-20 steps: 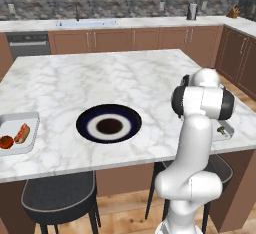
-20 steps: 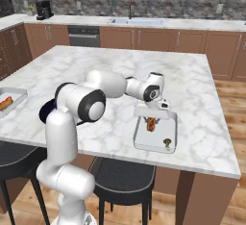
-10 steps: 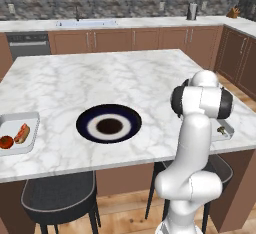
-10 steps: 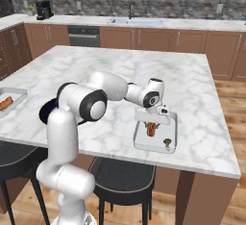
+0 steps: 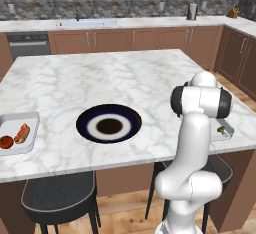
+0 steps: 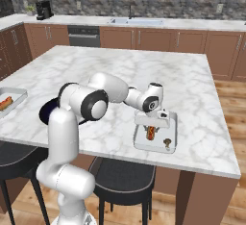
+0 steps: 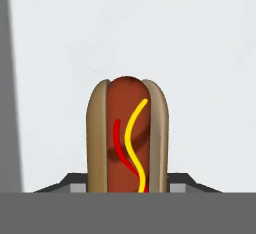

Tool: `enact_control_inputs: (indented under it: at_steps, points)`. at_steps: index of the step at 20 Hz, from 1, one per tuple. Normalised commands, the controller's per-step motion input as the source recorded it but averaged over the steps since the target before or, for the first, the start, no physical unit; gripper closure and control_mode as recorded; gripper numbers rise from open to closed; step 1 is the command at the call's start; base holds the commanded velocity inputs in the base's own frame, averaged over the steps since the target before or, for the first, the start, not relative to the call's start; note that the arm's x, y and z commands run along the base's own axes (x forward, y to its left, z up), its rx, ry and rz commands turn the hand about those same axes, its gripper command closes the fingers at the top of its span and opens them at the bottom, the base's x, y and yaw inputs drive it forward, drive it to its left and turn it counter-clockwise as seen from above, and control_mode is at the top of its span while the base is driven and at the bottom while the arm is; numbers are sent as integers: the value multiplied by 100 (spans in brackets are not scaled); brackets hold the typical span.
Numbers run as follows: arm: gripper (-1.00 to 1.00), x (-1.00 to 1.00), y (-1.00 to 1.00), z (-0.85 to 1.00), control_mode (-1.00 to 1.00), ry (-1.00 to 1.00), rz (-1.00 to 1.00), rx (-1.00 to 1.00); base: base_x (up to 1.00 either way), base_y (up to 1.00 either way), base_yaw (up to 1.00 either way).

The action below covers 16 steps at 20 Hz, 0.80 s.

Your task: Place one cooked food and one vegetable from the large plate to each tupperware container.

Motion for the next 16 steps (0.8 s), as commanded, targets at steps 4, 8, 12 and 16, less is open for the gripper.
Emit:
enact_control_inputs:
  at_steps: [4,8,12,16]
  points:
    - [-100,0,0,0,-100,1,0,0,0,0,0]
    - [-100,0,-4,9,-100,4,-2,-3,0,0,0]
    - [-100,-19,0,72,-100,0,-3,0,0,0,0]
    - [-100,-62,14,100,-100,-10,-8,0,0,0,0]
